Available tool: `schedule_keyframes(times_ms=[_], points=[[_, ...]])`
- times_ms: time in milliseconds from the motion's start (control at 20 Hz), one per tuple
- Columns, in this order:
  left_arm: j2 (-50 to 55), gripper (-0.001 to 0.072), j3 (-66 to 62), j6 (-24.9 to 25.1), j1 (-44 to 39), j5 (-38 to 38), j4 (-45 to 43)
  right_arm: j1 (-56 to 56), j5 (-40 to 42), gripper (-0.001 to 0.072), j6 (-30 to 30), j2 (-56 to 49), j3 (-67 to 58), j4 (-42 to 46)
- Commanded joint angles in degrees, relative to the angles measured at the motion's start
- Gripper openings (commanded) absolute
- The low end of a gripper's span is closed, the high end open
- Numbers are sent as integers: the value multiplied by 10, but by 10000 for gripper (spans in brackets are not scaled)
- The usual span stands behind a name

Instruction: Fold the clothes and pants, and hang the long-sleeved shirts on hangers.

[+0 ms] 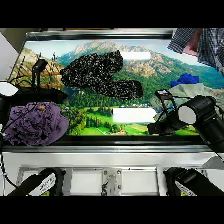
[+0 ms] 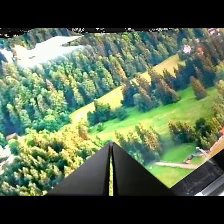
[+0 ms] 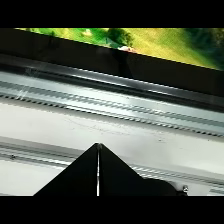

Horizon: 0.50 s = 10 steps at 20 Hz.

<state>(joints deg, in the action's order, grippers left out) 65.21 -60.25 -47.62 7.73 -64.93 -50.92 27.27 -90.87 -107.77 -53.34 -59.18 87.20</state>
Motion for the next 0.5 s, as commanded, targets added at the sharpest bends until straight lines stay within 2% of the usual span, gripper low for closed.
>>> schedule_keyframes(times_ms=[0,450], points=[[0,15,0,0,0,0,0,0,0,27,0,0,0,0],[0,15,0,-5,0,-3,0,0,0,27,0,0,0,0]])
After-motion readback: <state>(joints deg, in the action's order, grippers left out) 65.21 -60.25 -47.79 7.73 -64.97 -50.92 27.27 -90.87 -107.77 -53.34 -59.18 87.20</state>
